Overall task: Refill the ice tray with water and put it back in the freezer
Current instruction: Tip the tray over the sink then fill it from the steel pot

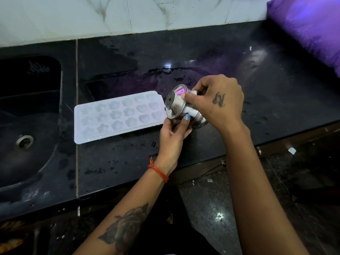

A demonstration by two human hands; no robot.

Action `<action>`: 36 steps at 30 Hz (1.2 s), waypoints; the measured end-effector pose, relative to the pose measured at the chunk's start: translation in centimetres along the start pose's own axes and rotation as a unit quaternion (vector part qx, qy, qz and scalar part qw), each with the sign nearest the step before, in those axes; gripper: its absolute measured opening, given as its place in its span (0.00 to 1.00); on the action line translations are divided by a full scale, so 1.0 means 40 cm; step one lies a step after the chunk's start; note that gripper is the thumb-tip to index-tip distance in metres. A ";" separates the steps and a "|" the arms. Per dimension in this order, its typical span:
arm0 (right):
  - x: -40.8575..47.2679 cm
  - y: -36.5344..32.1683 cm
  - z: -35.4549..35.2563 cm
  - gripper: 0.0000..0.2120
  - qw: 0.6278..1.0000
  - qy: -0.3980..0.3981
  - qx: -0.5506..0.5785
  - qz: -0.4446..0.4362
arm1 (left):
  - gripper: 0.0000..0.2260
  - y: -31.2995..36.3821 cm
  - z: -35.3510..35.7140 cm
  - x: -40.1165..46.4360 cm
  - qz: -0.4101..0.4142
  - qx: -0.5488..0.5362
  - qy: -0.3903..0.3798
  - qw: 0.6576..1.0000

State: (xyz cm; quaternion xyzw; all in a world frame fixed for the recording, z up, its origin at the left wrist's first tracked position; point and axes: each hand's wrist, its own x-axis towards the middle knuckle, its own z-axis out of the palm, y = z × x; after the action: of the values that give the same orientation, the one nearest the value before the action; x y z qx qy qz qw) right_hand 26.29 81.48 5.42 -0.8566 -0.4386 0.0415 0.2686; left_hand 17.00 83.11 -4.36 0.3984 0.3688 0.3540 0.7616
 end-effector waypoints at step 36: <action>0.161 -0.097 0.170 0.09 0.928 -0.041 0.363 0.076 | 0.21 0.207 -0.161 0.154 0.128 0.221 0.139 0.957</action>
State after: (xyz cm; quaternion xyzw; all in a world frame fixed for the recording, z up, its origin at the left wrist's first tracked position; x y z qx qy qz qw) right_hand 25.32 91.19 2.63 -0.7289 -0.3379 0.2529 0.5391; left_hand 12.48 94.06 -1.54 0.5472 0.4859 0.4101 0.5443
